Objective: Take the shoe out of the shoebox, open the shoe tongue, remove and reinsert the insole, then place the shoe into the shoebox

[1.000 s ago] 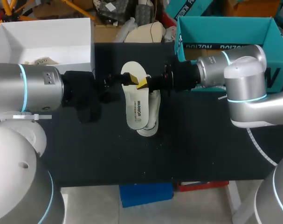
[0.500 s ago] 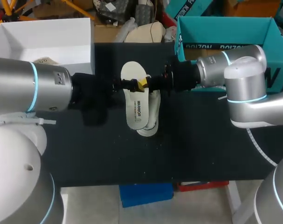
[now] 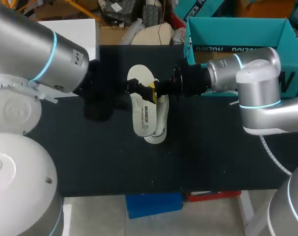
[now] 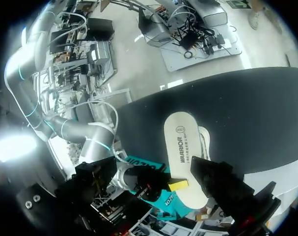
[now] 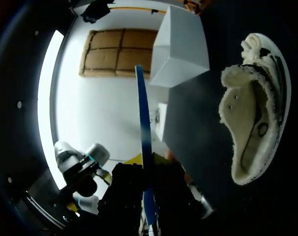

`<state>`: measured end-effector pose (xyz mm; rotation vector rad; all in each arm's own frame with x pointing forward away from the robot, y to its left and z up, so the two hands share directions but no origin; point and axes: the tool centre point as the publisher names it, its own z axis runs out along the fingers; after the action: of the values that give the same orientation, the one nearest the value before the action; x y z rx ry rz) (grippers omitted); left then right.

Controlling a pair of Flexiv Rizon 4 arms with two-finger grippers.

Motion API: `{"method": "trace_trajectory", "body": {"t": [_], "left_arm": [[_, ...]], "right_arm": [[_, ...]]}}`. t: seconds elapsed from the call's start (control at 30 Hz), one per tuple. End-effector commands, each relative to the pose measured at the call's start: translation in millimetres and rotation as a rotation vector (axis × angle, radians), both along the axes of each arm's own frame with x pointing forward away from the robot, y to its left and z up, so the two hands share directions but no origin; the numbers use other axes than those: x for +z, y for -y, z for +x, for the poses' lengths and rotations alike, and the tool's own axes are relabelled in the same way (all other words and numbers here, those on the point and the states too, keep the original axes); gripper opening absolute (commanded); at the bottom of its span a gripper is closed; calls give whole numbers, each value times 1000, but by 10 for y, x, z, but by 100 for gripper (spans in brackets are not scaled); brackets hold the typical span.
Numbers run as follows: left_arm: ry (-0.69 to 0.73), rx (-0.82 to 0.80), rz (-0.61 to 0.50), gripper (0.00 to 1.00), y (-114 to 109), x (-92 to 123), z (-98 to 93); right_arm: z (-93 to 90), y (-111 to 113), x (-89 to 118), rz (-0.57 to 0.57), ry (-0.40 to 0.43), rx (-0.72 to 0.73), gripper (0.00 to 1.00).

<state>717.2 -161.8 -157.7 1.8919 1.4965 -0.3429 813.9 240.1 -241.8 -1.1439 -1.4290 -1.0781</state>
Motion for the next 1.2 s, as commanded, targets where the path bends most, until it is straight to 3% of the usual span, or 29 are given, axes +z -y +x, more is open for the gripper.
{"method": "trace_trajectory", "body": {"t": [0.03,0.3,0.63,0.97,1.2], "left_arm": [[-11,82,323,100,-100,140,-46],[-93,246,319,100,-156,83,-15],[-139,268,467,100,-152,13,7],[-149,339,504,100,-121,-77,64],[-173,278,505,100,-47,-127,20]], "right_arm": [[1,-5,1,-3,-1,0,0],[1,-5,1,-3,-1,0,0],[1,-5,1,-3,-1,0,0],[1,-5,1,-3,-1,0,0],[1,-5,1,-3,-1,0,0]]}}
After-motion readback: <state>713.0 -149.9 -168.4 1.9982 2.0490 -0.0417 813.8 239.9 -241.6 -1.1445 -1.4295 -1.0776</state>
